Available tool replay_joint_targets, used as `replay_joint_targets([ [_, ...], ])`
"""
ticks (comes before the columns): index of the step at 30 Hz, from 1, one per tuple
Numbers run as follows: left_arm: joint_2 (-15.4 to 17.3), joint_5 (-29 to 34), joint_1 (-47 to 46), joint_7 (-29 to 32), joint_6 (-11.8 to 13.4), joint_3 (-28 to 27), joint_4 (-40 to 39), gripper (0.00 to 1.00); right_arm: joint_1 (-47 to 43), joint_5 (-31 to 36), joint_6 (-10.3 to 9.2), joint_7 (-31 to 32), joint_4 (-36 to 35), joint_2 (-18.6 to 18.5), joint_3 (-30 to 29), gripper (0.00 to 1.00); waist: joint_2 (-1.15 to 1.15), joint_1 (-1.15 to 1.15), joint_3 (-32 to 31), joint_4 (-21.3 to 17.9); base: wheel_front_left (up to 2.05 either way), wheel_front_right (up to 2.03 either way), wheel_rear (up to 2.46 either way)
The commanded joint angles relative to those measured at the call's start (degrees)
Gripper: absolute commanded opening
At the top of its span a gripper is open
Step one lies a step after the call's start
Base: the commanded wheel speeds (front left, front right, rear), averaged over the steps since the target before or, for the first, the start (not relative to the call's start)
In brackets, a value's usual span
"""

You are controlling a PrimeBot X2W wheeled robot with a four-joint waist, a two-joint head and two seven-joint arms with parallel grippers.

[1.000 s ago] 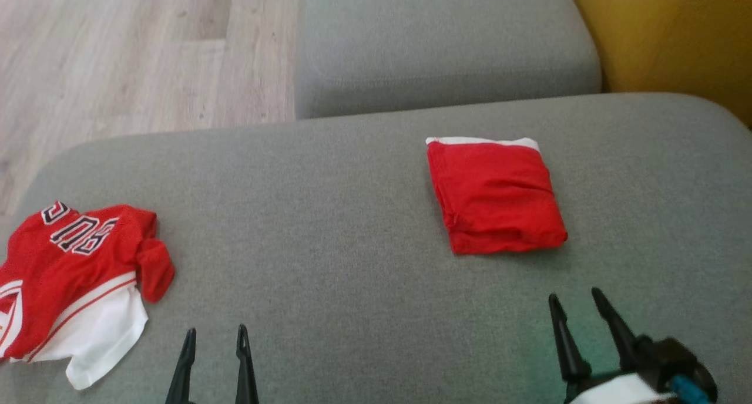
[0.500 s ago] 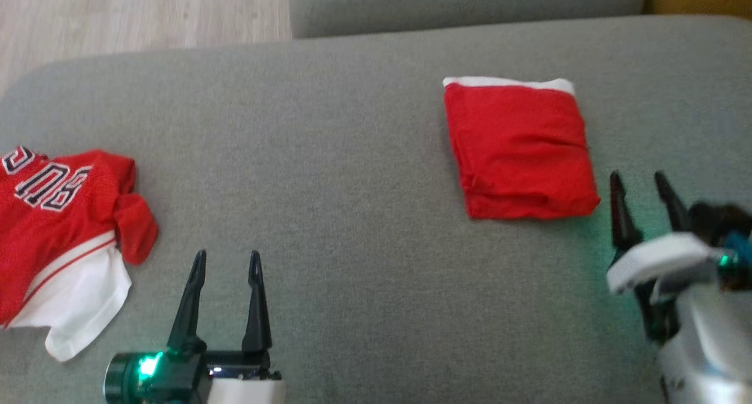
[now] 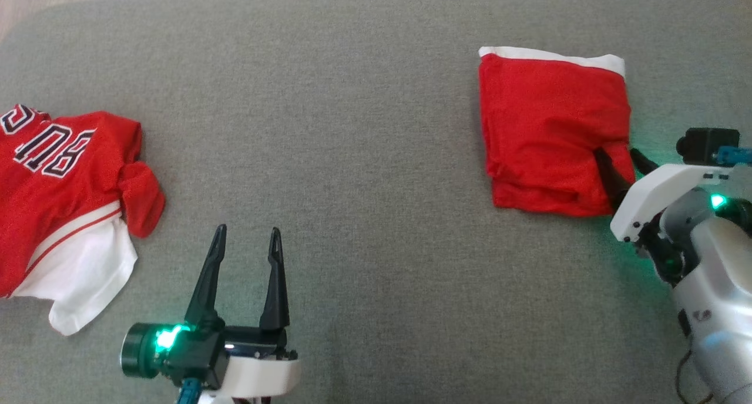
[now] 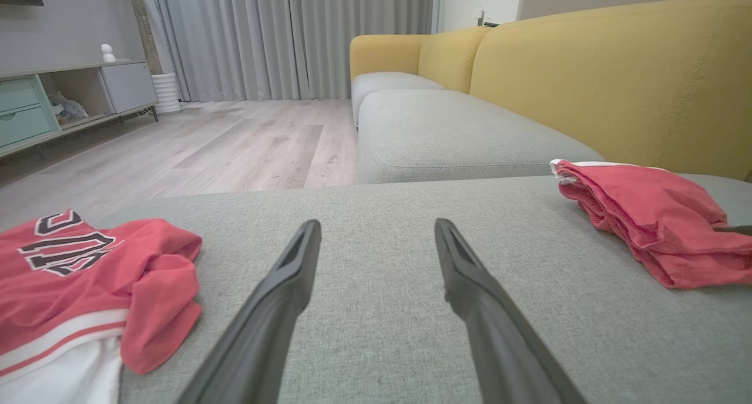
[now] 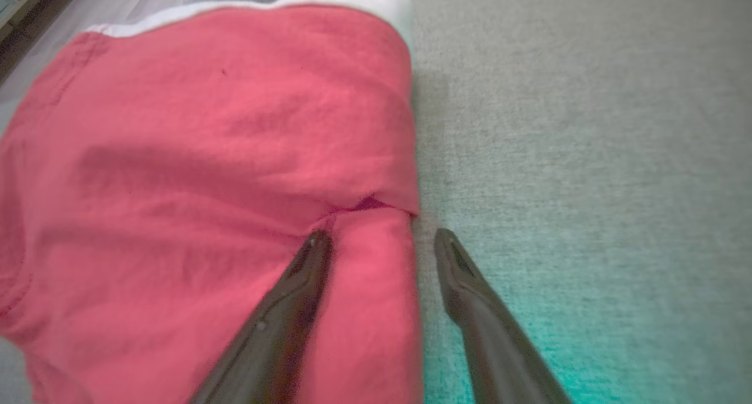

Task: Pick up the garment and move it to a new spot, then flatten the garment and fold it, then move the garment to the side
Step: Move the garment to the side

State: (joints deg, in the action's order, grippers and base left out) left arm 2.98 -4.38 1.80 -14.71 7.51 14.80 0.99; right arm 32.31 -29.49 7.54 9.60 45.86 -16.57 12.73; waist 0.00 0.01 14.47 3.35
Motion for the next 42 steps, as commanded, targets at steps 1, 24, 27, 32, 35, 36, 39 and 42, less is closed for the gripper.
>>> replay_joint_targets([
  [1,-0.1,0.6,-1.94,-0.29,0.24,-1.42,-1.52,1.0,0.94,-2.26,-0.05,1.42,-1.31,-1.7,2.3,0.0,0.0,-0.01,0.55,0.35,0.0,0.0,0.0],
  [24,-0.11,2.51,-14.62,-0.29,-2.07,2.06,-3.63,1.0,8.39,-2.3,-0.05,-0.92,-5.45,-33.15,1.53,0.0,0.0,-0.01,17.58,-7.81,0.0,0.0,0.0],
  [27,-0.11,2.0,-16.14,-0.29,-2.13,2.58,-3.57,1.0,8.53,0.54,-0.05,-2.76,-4.61,-36.05,-1.93,0.05,0.0,-0.01,18.82,-6.85,0.0,0.0,0.0],
  [32,-0.11,0.57,-17.09,-0.29,-1.66,3.44,-2.94,1.0,8.14,8.74,-0.05,-7.31,-2.79,-35.93,-7.74,1.0,0.0,-0.01,17.45,-4.78,0.0,0.0,0.0],
  [35,-0.11,-0.28,-16.08,-0.29,-0.83,3.38,-2.61,1.0,6.91,11.3,-0.05,-7.6,-3.16,-31.53,-9.88,1.0,0.0,-0.01,14.57,-3.94,0.0,0.0,0.0],
  [36,-0.11,-0.54,-15.57,-0.29,-0.61,3.28,-2.47,1.0,6.25,11.67,-0.05,-7.63,-3.76,-29.61,-10.25,1.0,0.0,-0.01,13.45,-3.73,0.0,0.0,0.0],
  [39,-0.11,-1.27,-13.58,-0.29,-0.07,2.87,-1.82,1.0,3.72,12.37,-0.05,-7.31,-5.8,-23.03,-10.46,1.0,0.0,-0.01,9.19,-3.07,0.0,0.0,0.0],
  [42,-0.11,-2.78,-11.13,-0.29,0.6,1.99,-0.69,1.0,0.29,12.67,-0.05,-8.27,-7.45,-16.58,-9.36,1.0,0.0,-0.01,4.51,-2.39,0.0,0.0,0.0],
])
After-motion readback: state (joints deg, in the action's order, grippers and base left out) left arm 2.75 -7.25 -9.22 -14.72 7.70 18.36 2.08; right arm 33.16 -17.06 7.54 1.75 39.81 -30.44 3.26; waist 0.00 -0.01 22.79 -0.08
